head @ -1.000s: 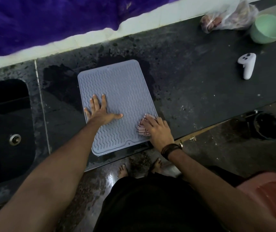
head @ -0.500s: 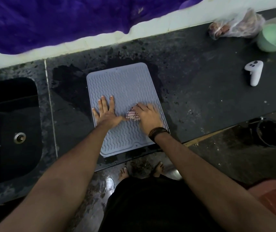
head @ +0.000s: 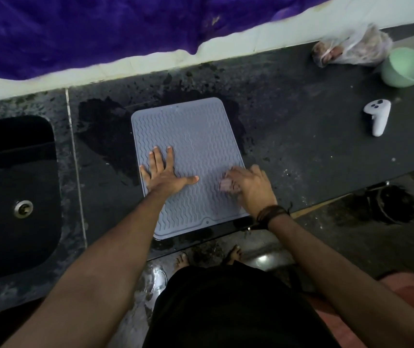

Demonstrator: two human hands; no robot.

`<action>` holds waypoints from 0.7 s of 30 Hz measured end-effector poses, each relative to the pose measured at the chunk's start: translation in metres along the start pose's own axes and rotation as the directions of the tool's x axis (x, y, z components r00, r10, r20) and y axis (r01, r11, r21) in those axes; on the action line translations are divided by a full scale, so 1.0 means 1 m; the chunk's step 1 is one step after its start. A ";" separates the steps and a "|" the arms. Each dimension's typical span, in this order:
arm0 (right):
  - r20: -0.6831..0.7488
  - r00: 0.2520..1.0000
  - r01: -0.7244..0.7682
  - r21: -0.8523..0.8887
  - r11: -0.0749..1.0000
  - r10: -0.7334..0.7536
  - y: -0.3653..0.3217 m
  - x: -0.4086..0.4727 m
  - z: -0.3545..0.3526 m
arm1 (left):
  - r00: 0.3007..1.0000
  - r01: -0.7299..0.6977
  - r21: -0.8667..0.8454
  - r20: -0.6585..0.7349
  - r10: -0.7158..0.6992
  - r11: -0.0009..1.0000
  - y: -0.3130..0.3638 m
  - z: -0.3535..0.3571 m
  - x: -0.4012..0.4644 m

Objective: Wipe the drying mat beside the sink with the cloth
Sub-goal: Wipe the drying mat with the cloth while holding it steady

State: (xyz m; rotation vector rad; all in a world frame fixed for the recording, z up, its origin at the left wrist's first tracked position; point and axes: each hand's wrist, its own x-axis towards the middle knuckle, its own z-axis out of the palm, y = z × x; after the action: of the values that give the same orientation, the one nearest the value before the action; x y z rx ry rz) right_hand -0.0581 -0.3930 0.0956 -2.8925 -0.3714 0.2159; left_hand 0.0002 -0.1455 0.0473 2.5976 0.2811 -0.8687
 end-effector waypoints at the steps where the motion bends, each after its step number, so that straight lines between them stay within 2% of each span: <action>1: -0.045 0.999 -0.029 0.018 0.999 0.030 0.001 0.016 -0.002 | 1.000 0.001 0.000 0.003 -0.001 1.000 0.000 0.000 -0.001; 3: -0.070 0.995 -0.073 0.028 0.997 0.075 0.005 0.049 -0.002 | 1.000 0.000 -0.002 0.008 0.000 1.000 0.000 -0.001 -0.001; 7: 0.039 0.993 -0.109 -0.024 0.994 0.110 0.015 0.078 0.009 | 1.000 -0.003 -0.013 0.016 0.003 1.000 0.000 -0.003 -0.002; 15: 0.036 0.999 -0.036 -0.069 0.997 0.038 0.029 -0.030 0.017 | 1.000 0.018 -0.015 0.014 -0.018 1.000 0.001 -0.001 0.002; 21: 0.057 0.995 -0.077 -0.031 0.997 0.079 0.029 -0.072 0.010 | 1.000 0.020 -0.007 0.001 -0.020 1.000 0.001 0.000 0.002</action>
State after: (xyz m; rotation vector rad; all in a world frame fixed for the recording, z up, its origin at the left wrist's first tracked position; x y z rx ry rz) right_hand -0.1224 -0.4379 0.0872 -2.9373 -0.2736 0.3101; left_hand 0.0022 -0.1458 0.0466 2.5924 0.3097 -0.8743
